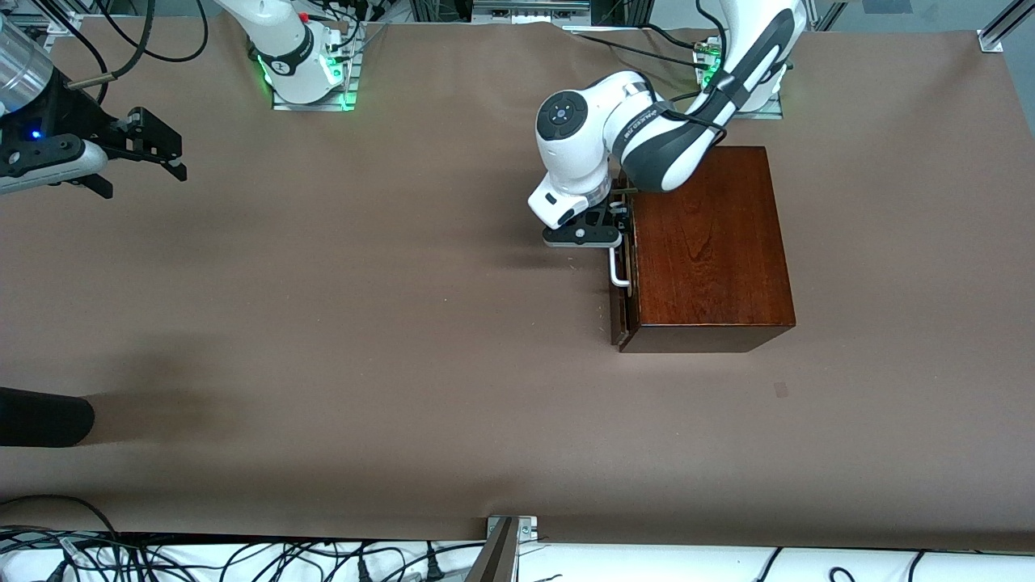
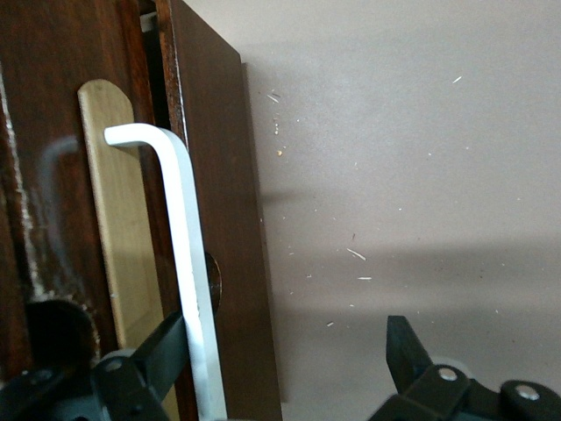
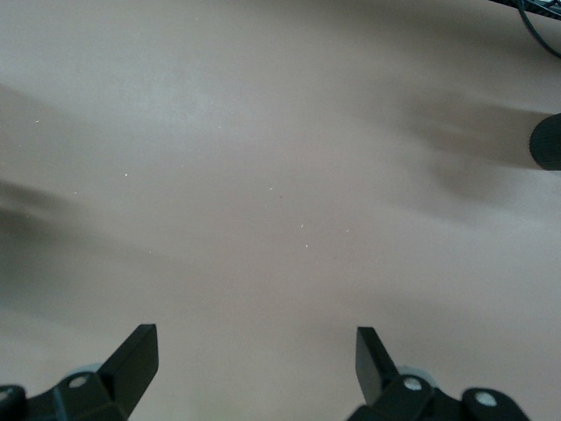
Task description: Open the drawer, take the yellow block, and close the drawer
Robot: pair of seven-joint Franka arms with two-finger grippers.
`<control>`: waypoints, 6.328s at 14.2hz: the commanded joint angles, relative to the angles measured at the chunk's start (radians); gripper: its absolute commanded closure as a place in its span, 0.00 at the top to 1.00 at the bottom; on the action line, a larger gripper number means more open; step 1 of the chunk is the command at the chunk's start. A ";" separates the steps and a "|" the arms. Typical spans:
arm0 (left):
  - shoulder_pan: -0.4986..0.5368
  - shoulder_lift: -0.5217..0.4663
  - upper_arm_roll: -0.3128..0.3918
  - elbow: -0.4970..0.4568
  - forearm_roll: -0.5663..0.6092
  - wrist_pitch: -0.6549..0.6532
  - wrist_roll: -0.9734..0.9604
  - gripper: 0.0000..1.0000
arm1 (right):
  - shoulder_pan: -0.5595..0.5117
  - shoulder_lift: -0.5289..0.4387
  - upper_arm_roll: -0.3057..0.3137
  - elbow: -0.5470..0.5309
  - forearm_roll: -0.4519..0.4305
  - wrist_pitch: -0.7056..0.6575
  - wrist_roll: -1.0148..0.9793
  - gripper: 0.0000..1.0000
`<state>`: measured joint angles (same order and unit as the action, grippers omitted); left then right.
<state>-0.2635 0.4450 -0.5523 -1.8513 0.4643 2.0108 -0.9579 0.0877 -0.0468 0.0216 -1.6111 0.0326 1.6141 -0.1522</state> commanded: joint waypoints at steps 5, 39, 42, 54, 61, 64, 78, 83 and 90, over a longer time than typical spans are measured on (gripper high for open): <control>-0.033 0.038 0.002 -0.025 0.037 0.101 -0.105 1.00 | -0.006 -0.005 0.006 0.002 -0.013 -0.011 0.017 1.00; -0.128 -0.026 -0.015 0.190 -0.042 0.059 -0.291 1.00 | -0.006 -0.005 0.006 0.000 -0.013 -0.013 0.016 1.00; -0.038 -0.139 -0.012 0.190 -0.162 -0.026 -0.141 1.00 | -0.006 -0.005 0.006 0.000 -0.013 -0.011 0.017 1.00; 0.113 -0.391 0.306 0.228 -0.417 -0.369 0.684 1.00 | 0.110 0.034 0.018 0.008 0.004 0.006 0.003 1.00; 0.136 -0.417 0.613 0.234 -0.483 -0.435 1.148 1.00 | 0.383 0.133 0.038 0.013 0.003 0.053 -0.133 1.00; 0.144 -0.416 0.628 0.234 -0.464 -0.451 1.171 1.00 | 0.525 0.211 0.038 0.037 0.003 0.134 -0.125 1.00; 0.175 -0.411 0.620 0.231 -0.458 -0.457 1.162 1.00 | 0.807 0.760 0.037 0.448 -0.129 0.441 -0.333 1.00; 0.175 -0.411 0.617 0.225 -0.444 -0.457 1.162 1.00 | 0.846 0.811 0.037 0.441 -0.174 0.441 -0.369 1.00; 0.176 -0.413 0.614 0.228 -0.447 -0.460 1.162 1.00 | 0.879 0.861 0.034 0.439 -0.198 0.457 -0.354 1.00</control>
<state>-0.1011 0.0433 0.0754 -1.6214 0.0096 1.5649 0.1905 0.9457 0.7867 0.0678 -1.2026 -0.1495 2.0646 -0.5068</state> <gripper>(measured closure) 0.000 0.000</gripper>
